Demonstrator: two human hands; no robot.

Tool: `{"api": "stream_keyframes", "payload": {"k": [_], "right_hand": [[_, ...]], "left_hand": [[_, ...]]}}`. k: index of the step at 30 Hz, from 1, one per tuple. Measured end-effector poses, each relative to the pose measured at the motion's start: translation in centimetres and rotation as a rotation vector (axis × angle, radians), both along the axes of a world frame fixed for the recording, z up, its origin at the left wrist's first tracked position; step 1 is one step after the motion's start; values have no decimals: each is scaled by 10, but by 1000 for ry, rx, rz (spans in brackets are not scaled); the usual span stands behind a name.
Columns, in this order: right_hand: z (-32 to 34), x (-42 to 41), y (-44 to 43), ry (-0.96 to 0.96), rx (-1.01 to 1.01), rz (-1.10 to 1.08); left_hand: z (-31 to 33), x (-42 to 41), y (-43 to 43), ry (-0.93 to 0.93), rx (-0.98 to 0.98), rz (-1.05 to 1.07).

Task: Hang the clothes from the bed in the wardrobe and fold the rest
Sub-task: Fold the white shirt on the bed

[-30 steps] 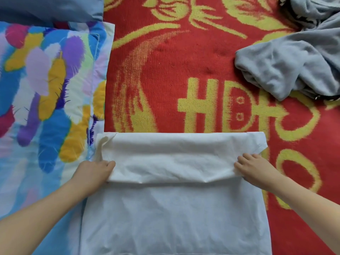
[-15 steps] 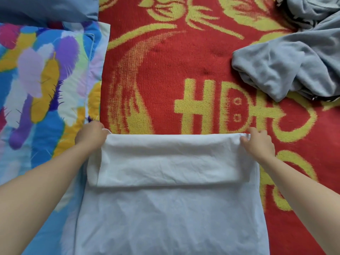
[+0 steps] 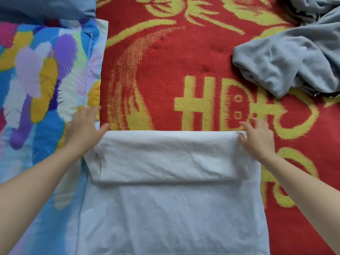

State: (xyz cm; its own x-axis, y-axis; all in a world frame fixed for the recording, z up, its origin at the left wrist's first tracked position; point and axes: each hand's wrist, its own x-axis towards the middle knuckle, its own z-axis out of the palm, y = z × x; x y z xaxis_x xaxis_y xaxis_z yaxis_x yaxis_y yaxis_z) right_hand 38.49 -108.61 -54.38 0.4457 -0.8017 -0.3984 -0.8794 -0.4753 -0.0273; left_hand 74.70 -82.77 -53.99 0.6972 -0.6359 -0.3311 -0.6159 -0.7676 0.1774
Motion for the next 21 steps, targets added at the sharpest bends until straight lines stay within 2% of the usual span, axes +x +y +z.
{"api": "stream_keyframes", "payload": {"k": [1,3,5,7,9,11,15,18,21], "right_hand": [[0,5,4,-33,55,105],[-3,13,10,33,157,285],[-7,13,13,175,192,347],[-7,10,11,261,158,309],[-5,8,8,276,99,284],[0,4,5,232,48,300],[20,-3,-7,88,-20,248],[42,1,-22,-54,-85,148],[61,3,-25,-56,-27,144]], "left_hand": [[-2,-7,-3,51,90,-191],[-7,-17,-5,115,353,-473],[-12,-18,-2,80,535,-530],[-13,-14,0,-13,591,-502],[-9,-7,1,-106,559,-535],[-2,0,1,-98,512,-535],[22,13,-1,61,259,-479],[46,21,-13,-37,94,-427],[66,22,-15,-93,15,-385]]}}
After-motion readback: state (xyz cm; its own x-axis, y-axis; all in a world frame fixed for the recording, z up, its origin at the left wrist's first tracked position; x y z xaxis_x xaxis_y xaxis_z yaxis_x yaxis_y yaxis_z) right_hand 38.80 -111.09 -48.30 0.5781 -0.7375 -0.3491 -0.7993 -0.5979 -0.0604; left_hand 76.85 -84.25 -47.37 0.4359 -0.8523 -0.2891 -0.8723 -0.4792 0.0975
